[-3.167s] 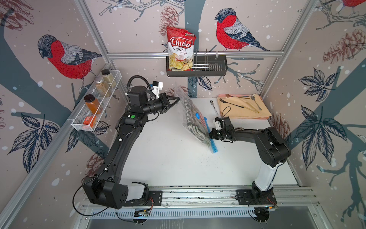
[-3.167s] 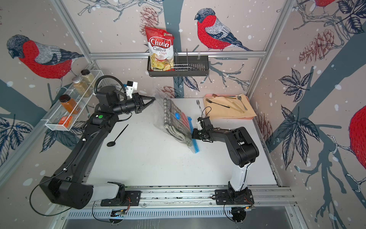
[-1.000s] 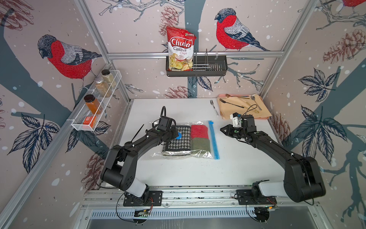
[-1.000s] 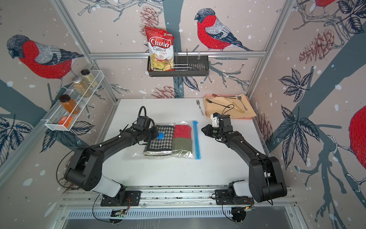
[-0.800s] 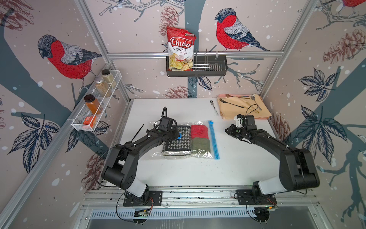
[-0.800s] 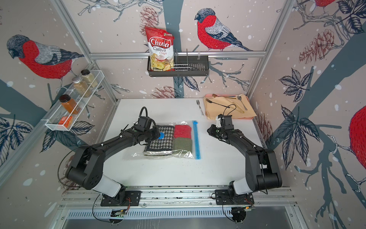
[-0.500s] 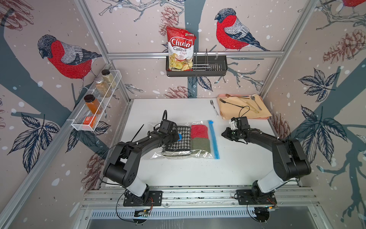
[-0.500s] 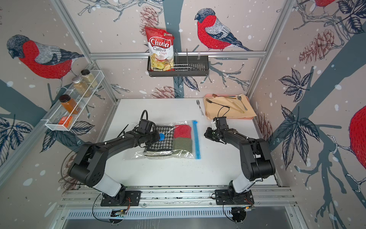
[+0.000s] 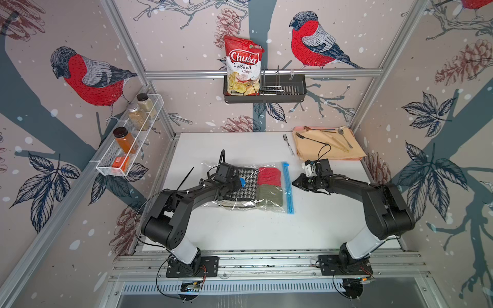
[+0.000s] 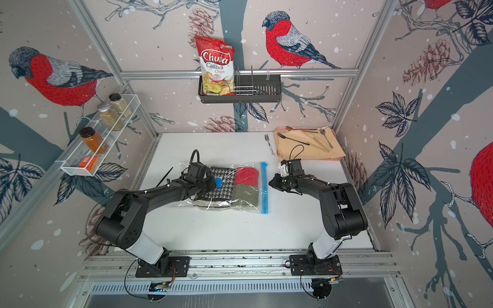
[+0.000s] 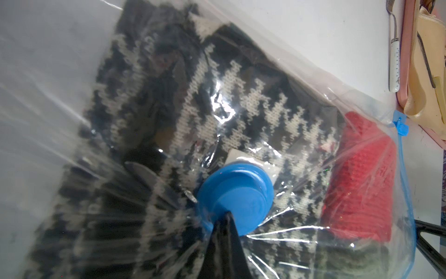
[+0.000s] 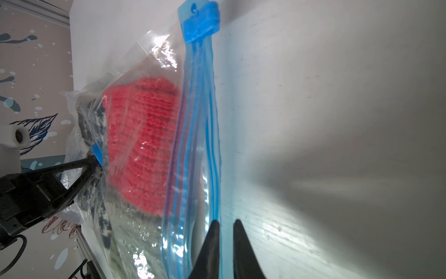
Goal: Take the scarf out of the vacuum bag
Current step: Take out the scarf from the vacuum bag.
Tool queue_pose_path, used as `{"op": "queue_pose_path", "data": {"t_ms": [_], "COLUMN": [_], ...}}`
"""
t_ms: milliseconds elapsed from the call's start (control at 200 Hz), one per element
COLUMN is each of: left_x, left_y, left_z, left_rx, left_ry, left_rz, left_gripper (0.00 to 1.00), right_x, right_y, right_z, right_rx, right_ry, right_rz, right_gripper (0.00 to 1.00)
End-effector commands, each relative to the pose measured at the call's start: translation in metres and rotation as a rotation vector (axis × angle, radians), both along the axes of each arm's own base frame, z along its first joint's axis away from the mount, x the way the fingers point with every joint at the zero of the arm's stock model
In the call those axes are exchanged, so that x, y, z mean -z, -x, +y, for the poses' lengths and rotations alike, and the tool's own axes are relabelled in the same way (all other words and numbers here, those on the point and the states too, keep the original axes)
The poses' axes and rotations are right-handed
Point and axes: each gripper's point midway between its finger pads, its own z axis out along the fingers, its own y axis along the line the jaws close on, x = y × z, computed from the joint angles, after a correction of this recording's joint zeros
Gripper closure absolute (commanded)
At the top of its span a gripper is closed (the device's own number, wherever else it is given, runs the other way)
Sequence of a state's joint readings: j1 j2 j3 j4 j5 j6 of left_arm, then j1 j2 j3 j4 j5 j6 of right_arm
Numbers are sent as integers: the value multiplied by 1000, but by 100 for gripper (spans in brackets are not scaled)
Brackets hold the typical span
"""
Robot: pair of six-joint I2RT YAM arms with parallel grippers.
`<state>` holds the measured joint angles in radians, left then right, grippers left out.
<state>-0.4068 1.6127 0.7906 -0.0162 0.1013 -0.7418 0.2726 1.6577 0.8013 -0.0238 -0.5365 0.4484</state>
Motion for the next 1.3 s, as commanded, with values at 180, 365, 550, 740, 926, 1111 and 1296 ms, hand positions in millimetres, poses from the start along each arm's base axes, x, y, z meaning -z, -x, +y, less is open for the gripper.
{"op": "queue_pose_path", "data": {"t_ms": [180,365,550,740,926,1111,1296], "left_x": [25,-25,-68,-56,-25,5,34], "left_y": [35,27,17,3,0,14,37], "left_z": [24,0,-30,-55,-80,-77,-54], "left_rx": [-13,57,135,172,206,203,180], "left_ry": [-137,-137,-95,-27,70,67,-12], "left_rz": [142,-4,-103,-71,3,86,167], "left_gripper": [97,91,79,82,87,93,98], "right_x": [-19,-22,-17,-16,-17,-14,-10], "right_y": [5,5,3,1,0,-6,-11], "right_z": [27,40,41,40,38,36,40], "right_rx": [-78,-104,-102,-99,-87,-55,-39], "right_ry": [-175,-240,-249,-249,-260,-249,-249], "right_rz": [-26,-27,-18,-18,-18,-5,16], "right_gripper": [85,83,83,82,79,67,56]}}
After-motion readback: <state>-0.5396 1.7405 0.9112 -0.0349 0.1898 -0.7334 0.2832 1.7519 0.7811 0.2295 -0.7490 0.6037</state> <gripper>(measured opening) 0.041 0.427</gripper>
